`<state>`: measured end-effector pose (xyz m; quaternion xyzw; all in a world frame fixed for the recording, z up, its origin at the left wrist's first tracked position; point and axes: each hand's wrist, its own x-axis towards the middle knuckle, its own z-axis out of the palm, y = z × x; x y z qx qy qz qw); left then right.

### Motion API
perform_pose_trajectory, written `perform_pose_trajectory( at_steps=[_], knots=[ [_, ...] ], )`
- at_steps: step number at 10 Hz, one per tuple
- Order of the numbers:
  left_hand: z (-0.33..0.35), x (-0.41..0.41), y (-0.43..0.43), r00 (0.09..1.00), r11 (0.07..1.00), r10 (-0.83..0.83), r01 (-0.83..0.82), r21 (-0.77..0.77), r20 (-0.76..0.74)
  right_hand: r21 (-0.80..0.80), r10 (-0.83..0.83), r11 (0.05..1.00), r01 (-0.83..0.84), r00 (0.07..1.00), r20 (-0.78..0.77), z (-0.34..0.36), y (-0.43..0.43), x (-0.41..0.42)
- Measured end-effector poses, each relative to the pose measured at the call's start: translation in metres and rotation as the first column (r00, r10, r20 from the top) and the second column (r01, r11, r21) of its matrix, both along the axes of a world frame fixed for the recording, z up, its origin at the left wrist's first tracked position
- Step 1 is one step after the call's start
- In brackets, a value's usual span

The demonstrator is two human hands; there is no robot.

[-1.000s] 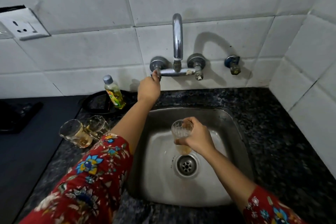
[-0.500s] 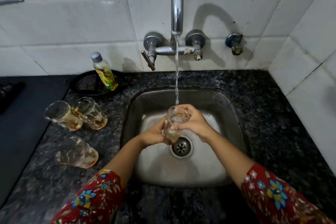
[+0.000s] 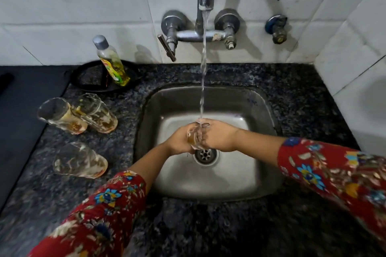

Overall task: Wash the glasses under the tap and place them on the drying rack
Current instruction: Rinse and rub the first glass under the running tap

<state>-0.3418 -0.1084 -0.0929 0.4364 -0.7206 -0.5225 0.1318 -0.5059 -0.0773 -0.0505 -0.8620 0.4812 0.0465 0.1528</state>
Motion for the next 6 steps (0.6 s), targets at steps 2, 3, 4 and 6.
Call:
perform_pose_trajectory(
  at_steps=[2, 3, 4, 6],
  knots=[
    [-0.008, -0.010, 0.009, 0.947, 0.946, 0.272, -0.295, -0.132, -0.169, 0.055, -0.210, 0.972, 0.229, 0.950, -0.232, -0.003, 0.000, 0.045],
    [-0.012, -0.003, 0.008, 0.954, 0.958, 0.250, -0.268, -0.101, -0.164, 0.046, 0.244, 0.918, -0.394, 0.468, -0.849, -0.023, 0.006, 0.024],
    [-0.010, 0.003, 0.006, 0.972, 0.980, 0.172, -0.185, -0.074, -0.157, -0.122, 0.150, 0.942, -0.312, 0.719, -0.679, -0.018, 0.008, -0.007],
    [-0.011, -0.011, 0.015, 0.974, 0.978, 0.197, -0.203, -0.049, -0.117, 0.049, 0.371, 0.922, -0.385, 0.837, -0.403, 0.025, -0.006, 0.028]
  ],
)
